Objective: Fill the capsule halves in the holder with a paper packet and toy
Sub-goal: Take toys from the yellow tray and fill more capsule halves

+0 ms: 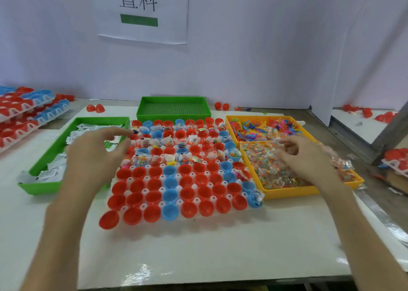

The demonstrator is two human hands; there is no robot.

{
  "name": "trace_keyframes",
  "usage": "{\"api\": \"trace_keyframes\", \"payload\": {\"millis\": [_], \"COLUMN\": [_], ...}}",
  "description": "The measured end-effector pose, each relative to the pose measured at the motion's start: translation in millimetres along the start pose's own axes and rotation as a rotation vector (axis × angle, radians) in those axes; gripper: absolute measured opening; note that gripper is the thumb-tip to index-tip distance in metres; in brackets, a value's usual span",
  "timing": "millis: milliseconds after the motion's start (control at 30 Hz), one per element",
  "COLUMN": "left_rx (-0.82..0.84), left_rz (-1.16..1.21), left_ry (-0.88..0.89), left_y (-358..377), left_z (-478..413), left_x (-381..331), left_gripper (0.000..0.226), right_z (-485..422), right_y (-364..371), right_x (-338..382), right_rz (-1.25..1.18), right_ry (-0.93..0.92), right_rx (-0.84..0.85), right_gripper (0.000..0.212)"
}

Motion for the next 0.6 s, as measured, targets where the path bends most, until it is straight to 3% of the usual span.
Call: {"api": "trace_keyframes", "payload": {"millis": [100,200,367,533,600], "left_rx": [0.082,0.191,0.087,-0.01,-0.055], "left_rz": [-0.231,-0.248,-0.221,-0.147,-0.142], "left_ry": [-0.211,-0.294,-0.216,-0.162,-0.154], "left_y": [-21.0,-24.0,-12.5,-13.2,-15.4], "left_z": [-41.5,-58.6,-59.8,-57.1,-56.2], "left_x": [41.7,72.9,85.0,88.6,88.8], "left_gripper": [0.024,0.023,0.001,0.004,0.009], "right_z": [-12.6,-15.9,-10.3,-8.1,-9.5], "right_y": [4.3,6.8,4.6,-6.6,-11.6], "right_x": [-0.6,1.5,5.6,9.1,8.6], "right_rz": [0.102,0.1,0.015,-0.134,-0.163], "right_ry": [-0.011,-0.006,-0.026,-0.02,-0.002], "right_rx": [0.043,-0.038,-0.19,-0.29,-0.296], "right_gripper": [0.022,0.009,0.022,0.008,0.012]}}
Point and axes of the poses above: each hand's wrist, its own z-axis away from the middle knuckle, its own y-axis out of the palm, x = y × z, the point moved 1 cm from there along -z, towards the middle knuckle, and after that the axes turned 13 degrees about z, right-handed, at the moved point
